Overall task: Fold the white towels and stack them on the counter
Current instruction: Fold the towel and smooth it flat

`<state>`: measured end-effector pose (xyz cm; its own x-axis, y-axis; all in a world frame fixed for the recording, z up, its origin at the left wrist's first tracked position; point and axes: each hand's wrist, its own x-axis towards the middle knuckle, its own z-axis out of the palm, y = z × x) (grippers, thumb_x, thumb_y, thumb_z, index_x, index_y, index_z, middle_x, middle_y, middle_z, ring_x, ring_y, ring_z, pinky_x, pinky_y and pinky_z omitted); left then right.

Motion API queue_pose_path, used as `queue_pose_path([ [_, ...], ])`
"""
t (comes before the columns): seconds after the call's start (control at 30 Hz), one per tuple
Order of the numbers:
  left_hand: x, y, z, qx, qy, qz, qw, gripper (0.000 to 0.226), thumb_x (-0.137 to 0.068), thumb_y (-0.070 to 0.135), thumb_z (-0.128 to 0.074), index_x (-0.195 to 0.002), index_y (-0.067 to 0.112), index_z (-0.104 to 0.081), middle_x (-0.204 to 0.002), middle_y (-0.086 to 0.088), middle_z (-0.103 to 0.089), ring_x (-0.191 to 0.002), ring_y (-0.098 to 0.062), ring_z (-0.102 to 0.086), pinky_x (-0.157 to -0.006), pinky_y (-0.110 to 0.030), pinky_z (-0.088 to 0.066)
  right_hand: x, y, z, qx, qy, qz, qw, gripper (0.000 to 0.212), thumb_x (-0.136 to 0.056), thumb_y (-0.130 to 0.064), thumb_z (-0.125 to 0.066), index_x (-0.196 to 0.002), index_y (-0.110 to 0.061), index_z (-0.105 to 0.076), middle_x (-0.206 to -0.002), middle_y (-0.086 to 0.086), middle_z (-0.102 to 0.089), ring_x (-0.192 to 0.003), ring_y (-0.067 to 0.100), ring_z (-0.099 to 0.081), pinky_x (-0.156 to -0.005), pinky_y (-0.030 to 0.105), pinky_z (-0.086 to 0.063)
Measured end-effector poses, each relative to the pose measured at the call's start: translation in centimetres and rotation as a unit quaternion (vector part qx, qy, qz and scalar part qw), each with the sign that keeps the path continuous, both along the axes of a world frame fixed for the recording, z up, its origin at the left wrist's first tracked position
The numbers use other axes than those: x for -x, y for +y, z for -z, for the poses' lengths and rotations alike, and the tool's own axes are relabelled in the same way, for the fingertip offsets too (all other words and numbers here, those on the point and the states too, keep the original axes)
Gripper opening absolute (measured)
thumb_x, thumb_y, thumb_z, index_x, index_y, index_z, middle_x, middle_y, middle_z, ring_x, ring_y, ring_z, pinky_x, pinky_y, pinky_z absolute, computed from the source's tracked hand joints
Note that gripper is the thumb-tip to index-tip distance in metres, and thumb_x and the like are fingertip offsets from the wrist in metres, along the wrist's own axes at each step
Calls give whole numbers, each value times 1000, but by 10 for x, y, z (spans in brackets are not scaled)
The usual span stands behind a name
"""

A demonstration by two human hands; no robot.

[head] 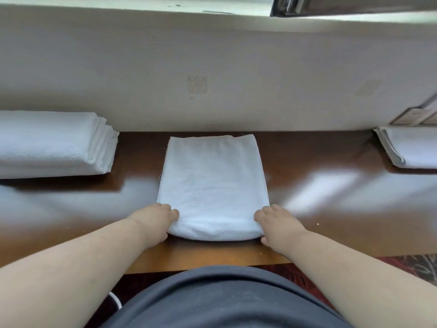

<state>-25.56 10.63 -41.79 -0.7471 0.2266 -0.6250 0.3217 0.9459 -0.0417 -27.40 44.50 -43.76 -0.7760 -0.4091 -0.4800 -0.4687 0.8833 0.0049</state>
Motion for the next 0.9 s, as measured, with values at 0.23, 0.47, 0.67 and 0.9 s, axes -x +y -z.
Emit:
queue_pose_path([
  [0.23,20,2,-40,-14,-192,-96,977,27,-75,37,-65,-101,38,-54,-90,15,-66,-79,-3,-62,-73,-27,-49,41,-1,-57,-43,-244,71,966,26,-58,-29,-59,-85,-28,-59,-86,-6,-64,-81,19,-63,-66,35,-51],
  [0.47,50,-26,-72,-208,-244,-293,901,43,-62,33,-64,-103,24,-68,-107,-4,-70,-101,-19,-66,-85,-31,-53,87,19,-93,171,-222,204,938,32,-58,-39,-55,-87,-40,-69,-88,-12,-72,-88,12,-65,-77,33,-52],
  [0.67,65,-45,-59,-418,-85,-504,751,21,-90,23,-61,-111,19,-60,-109,-11,-65,-95,-25,-64,-74,-34,-53,110,9,-76,460,-149,399,779,42,-68,-39,-69,-109,-33,-64,-113,1,-68,-105,19,-66,-89,39,-55],
  [0.9,98,-27,-28,-471,127,-642,592,32,-92,46,-60,-116,28,-49,-103,-3,-55,-90,-27,-59,-75,-42,-54,129,-3,-53,567,-191,464,653,44,-90,-26,-67,-131,-19,-52,-124,5,-64,-112,23,-64,-88,40,-53],
])
